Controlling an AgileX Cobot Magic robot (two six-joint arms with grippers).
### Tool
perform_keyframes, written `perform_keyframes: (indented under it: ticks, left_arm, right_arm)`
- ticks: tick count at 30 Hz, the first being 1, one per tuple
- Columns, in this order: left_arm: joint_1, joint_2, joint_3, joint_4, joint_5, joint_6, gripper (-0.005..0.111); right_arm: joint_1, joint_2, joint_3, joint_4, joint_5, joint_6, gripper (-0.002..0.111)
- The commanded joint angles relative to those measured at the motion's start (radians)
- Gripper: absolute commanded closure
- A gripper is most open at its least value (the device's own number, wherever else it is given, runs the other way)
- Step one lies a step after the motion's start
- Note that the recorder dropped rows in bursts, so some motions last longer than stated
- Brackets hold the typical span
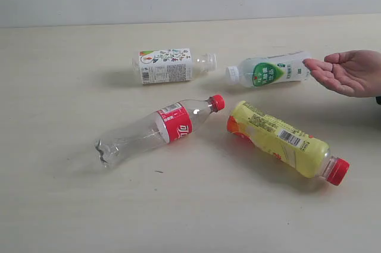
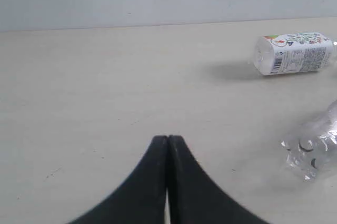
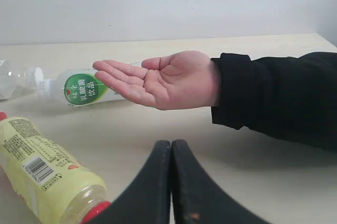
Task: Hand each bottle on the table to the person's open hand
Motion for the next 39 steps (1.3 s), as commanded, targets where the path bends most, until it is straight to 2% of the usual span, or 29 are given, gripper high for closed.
perform_keyframes:
  ticks: [1,25,28,35,39]
  left_arm:
    - [0.004,-0.005,0.0,0.002,-0.003,0.003,0.106]
    - [0.004,-0.005,0.0,0.017,-0.007,0.025,0.106]
    - [0.004,-0.005,0.0,0.102,-0.061,0.085,0.106]
    - [0.004,-0.005,0.0,0.091,-0.29,0.079,0.106]
    - [0.004,-0.005,0.0,0.091,-0.32,0.025,0.106]
  right_arm:
    - [-0.006,-0.005,0.003,-0.005,-0.005,0.002,0.108]
    - [-0.006,-0.005,0.003,-0.005,-0.005,0.002,0.108]
    - [-0.006,-0.005,0.003,-0.005,-0.005,0.002,0.108]
    - [-0.006,-0.005,0.003,-0.005,-0.005,0.002,0.108]
    - [-0.006,-0.005,0.003,-0.005,-0.005,0.002,0.108]
